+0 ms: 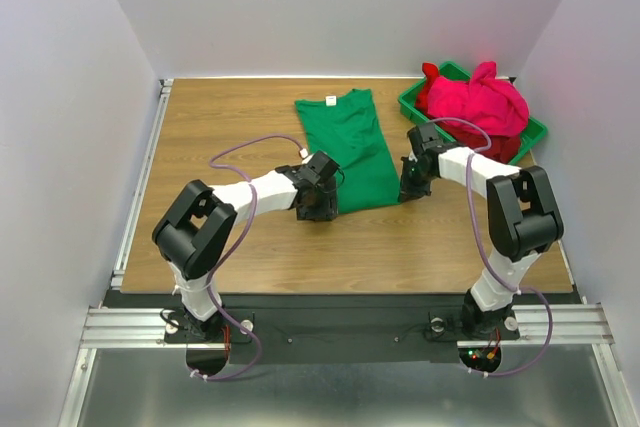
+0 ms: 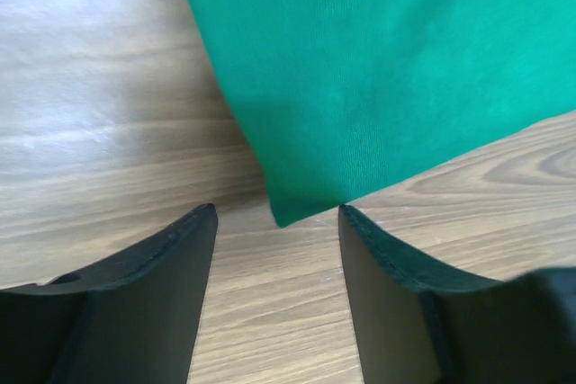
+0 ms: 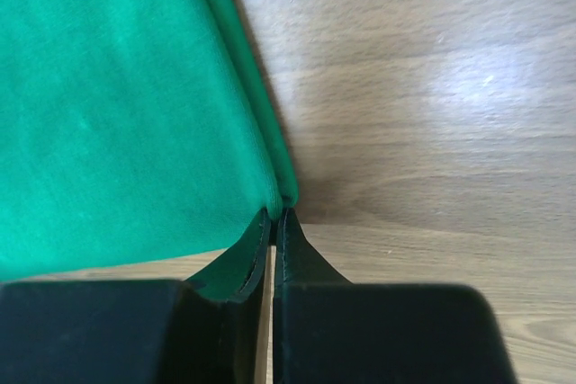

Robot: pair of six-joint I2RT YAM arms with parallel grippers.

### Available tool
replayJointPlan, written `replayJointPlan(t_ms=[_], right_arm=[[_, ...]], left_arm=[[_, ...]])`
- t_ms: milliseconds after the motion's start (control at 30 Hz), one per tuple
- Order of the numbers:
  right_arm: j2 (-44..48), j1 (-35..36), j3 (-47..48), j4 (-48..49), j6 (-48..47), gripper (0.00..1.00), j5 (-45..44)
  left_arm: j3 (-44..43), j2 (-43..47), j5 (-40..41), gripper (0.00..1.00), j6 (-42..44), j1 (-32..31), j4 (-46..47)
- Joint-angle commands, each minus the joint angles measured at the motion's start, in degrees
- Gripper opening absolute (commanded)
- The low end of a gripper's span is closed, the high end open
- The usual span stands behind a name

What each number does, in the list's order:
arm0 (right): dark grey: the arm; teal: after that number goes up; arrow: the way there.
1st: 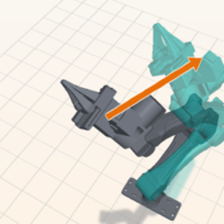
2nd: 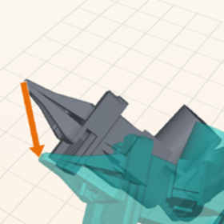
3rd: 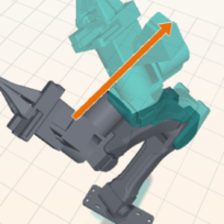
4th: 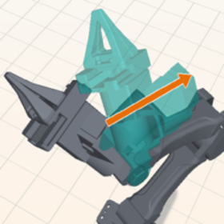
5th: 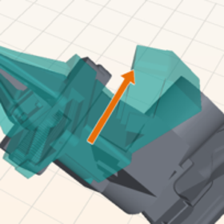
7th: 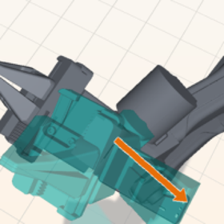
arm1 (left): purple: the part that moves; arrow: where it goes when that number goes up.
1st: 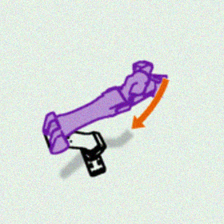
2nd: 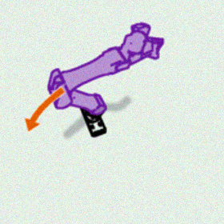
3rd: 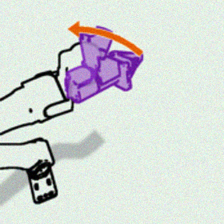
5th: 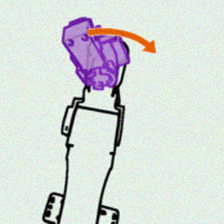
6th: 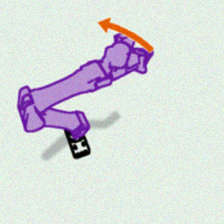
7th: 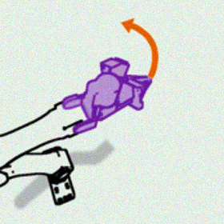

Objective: Fold and stack the t-shirts
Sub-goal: Fold the tshirt

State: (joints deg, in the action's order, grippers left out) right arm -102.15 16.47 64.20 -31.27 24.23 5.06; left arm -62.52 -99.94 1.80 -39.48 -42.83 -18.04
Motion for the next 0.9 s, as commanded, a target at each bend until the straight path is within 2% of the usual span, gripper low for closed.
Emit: replayJointPlan(t_ms=[0,400,600,867], right_arm=[[0.98,0.05,-2.77,-0.81,-0.06,0.00,0.65],[3.45,0.05,-4.79,-0.81,0.21,0.00,0.83],[3.97,0.05,-5.14,-0.90,0.29,0.00,0.57],[3.89,0.05,-5.06,-0.90,0.38,0.00,0.65]], left_arm=[[-2.61,-1.04,1.80,0.64,0.90,-0.94,-1.47],[-2.87,-2.19,4.53,0.57,0.37,-0.94,-1.91],[-1.64,-1.14,4.70,0.48,0.20,-0.94,-1.65],[1.17,1.33,4.09,0.47,0.20,-0.94,0.55]])
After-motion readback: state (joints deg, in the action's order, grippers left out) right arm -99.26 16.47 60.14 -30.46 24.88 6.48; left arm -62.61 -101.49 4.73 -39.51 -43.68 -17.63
